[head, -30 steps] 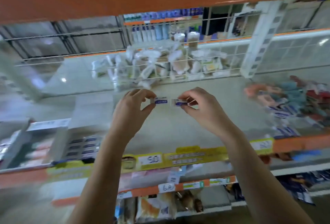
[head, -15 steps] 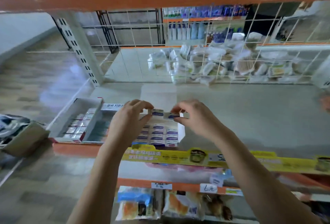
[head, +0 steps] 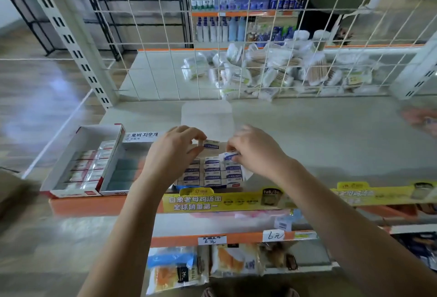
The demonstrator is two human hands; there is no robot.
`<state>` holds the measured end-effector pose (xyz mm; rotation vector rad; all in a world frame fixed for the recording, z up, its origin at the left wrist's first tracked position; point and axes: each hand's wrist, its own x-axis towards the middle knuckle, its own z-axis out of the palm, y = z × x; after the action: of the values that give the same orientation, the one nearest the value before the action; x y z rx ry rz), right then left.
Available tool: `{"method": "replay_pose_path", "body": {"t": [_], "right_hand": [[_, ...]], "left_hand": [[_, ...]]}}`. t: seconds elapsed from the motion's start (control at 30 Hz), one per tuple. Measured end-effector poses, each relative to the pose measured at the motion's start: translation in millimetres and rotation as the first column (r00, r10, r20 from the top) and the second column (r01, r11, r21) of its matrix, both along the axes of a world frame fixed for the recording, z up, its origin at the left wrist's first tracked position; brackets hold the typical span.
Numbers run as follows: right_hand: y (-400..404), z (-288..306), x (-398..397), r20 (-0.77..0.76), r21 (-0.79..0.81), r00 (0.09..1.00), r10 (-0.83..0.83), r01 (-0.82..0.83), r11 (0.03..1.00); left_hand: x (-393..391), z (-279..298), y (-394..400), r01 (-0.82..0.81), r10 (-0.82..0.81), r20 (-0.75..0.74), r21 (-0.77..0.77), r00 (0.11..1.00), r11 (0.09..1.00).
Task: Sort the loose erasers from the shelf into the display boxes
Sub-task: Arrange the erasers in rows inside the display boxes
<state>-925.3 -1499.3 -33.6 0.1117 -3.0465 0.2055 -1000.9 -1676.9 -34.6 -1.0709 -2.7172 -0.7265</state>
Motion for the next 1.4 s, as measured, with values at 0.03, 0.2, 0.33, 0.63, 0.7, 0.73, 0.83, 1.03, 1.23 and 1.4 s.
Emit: {"method": "replay_pose_path", "body": {"t": [0.03, 0.2, 0.33, 0.63, 0.7, 0.73, 0.83, 1.03, 1.23, 1.4], "right_hand": [[-1, -1, 0, -0.001, 0.01, 1.0, -0.004, 0.004, 1.0], [-4, -8, -2, 0.034, -0.016, 0.996, -0.079, 0.079, 0.997], [-7, -7, -2, 0.084, -0.004, 0.991, -0.104, 0.105, 0.994], [-11, -5, 1, 0.044, -0.038, 0.984, -0.171, 0.173, 0.984], [-12, -5, 1, 0.035, -0.028, 0.984, -0.175, 0.176, 0.984], [-12, -5, 1, 0.035, -0.022, 0.985, -0.17, 0.171, 0.985], [-14, -5, 1, 0.032, -0.008, 0.987, -0.157, 0.158, 0.987], [-10, -10, 4, 0.004, -0.121, 0.984, -0.176, 0.175, 0.977], [2, -8, 14, -0.11, -0.198, 0.963, -0.248, 0.223, 0.955], [7, -12, 17, -0.029, -0.242, 0.938, -0.345, 0.328, 0.913]], "left_hand": [[0, 0, 0, 0.004, -0.004, -0.007, -0.004, 1.0, 1.0], [-2, 1, 0, 0.019, -0.022, -0.034, -0.06, 0.999, 0.998], [0, 2, 4, 0.027, -0.032, -0.053, -0.09, 0.998, 0.996], [0, 2, 9, 0.05, -0.059, -0.051, -0.16, 0.997, 0.986], [0, 2, 9, 0.051, -0.06, -0.05, -0.173, 0.997, 0.984], [0, 2, 10, 0.05, -0.06, -0.05, -0.177, 0.997, 0.983], [-1, 1, 11, 0.049, -0.06, -0.052, -0.193, 0.997, 0.98], [-3, -2, 14, 0.043, -0.058, -0.053, -0.248, 0.997, 0.968], [-5, -9, 19, 0.046, -0.074, -0.082, -0.301, 0.994, 0.953], [-1, -11, 27, 0.05, -0.077, -0.087, -0.281, 0.993, 0.958]]}}
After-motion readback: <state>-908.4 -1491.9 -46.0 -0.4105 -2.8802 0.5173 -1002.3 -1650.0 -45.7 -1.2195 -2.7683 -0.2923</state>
